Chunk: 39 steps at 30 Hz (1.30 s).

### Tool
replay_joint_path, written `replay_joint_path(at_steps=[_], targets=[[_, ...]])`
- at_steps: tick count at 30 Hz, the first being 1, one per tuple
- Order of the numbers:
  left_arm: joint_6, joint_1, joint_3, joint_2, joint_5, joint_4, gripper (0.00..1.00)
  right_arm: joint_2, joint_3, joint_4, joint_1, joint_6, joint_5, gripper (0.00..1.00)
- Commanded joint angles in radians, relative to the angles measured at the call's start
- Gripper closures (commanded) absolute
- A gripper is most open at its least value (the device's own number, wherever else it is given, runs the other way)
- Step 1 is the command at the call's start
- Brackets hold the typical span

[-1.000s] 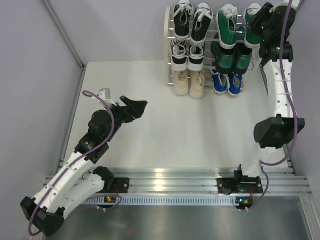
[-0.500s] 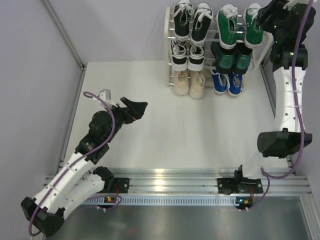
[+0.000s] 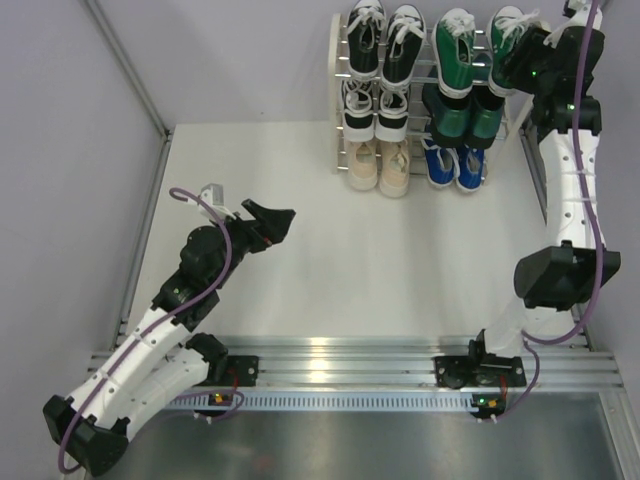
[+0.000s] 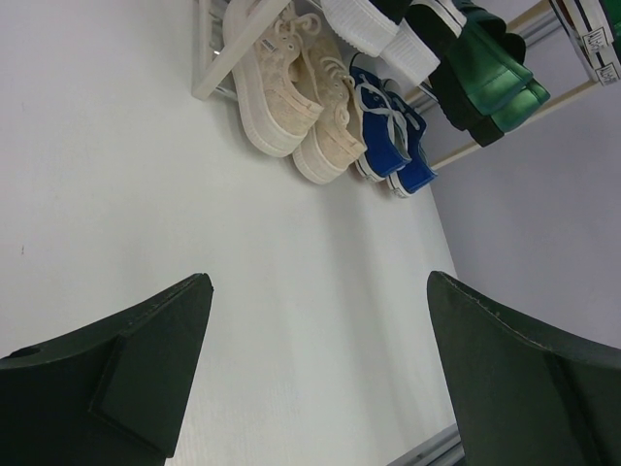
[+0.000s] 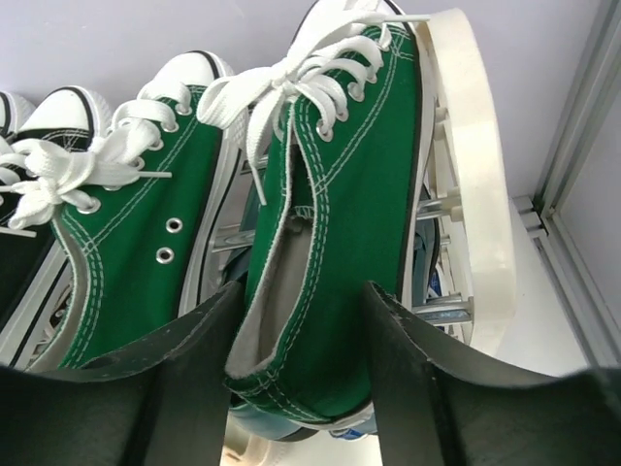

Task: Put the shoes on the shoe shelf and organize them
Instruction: Place the shoe at the shoe shelf.

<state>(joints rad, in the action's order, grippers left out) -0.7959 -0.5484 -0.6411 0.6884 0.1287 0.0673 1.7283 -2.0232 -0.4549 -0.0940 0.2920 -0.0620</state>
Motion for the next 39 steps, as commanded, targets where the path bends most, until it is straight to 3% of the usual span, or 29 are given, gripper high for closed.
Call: replay_joint_path(at_steps=[1, 2, 3, 6, 28, 31, 32, 34, 35, 37, 39], targets=[[-0.005, 0.004, 0.003, -0.018, 0.006, -0.043, 0.03, 0.028, -0.020, -0.008, -0.003, 0.022, -0.013, 0.50], [-0.006, 0.004, 0.000, -0.018, 0.008, -0.041, 0.03, 0.031, -0.023, -0.008, -0.003, 0.022, -0.016, 0.56], [-0.006, 0.004, 0.001, -0.018, 0.008, -0.040, 0.03, 0.033, -0.026, -0.004, -0.003, 0.022, -0.019, 0.73], [-0.008, 0.005, 0.001, -0.023, 0.011, -0.037, 0.03, 0.034, -0.037, 0.005, -0.003, 0.019, -0.047, 1.00], [-0.009, 0.004, -0.002, -0.030, 0.008, -0.032, 0.03, 0.025, -0.069, 0.004, 0.142, 0.049, 0.008, 1.00], [-0.011, 0.004, -0.002, -0.033, 0.012, -0.031, 0.03, 0.019, -0.060, -0.002, 0.142, 0.045, 0.021, 0.83], [-0.011, 0.004, -0.002, -0.033, 0.011, -0.031, 0.02, 0.017, -0.058, -0.002, 0.142, 0.038, 0.022, 0.70], [-0.011, 0.004, -0.006, -0.032, 0.011, -0.031, 0.02, 0.002, -0.054, 0.004, 0.140, 0.021, 0.024, 0.61], [-0.011, 0.004, -0.008, -0.032, 0.011, -0.027, 0.02, -0.006, -0.054, 0.007, 0.139, -0.002, 0.031, 0.51], [-0.002, 0.004, -0.022, -0.030, 0.017, -0.018, 0.03, -0.036, -0.057, 0.016, 0.131, -0.023, 0.042, 0.40], [0.010, 0.005, -0.034, -0.029, 0.029, 0.006, 0.02, -0.074, -0.057, 0.019, 0.117, -0.063, 0.044, 0.20]])
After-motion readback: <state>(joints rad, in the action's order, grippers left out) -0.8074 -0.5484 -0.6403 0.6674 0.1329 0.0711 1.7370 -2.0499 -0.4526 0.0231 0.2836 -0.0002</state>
